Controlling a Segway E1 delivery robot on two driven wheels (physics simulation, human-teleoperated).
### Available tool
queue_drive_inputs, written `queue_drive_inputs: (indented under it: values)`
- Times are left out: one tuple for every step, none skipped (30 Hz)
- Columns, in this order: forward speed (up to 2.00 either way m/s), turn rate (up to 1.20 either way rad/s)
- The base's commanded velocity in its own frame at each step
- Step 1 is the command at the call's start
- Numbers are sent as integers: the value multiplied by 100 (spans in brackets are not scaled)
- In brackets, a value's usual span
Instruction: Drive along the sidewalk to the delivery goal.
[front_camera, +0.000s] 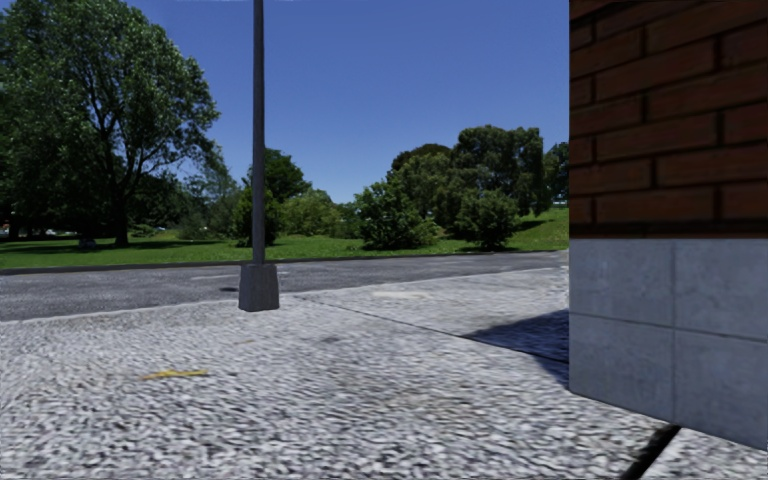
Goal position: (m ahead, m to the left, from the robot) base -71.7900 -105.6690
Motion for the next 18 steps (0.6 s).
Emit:
queue_drive_inputs:
  values:
    - [200, 0]
    - [200, 0]
    - [200, 0]
    - [200, 0]
    - [200, 0]
    - [200, 0]
    - [200, 0]
    - [200, 0]
    - [200, 0]
    - [200, -8]
    - [200, -8]
    - [200, -24]
    - [200, -29]
    - [200, -29]
    - [200, -31]
    - [200, -32]
    - [200, -32]
    - [200, -32]
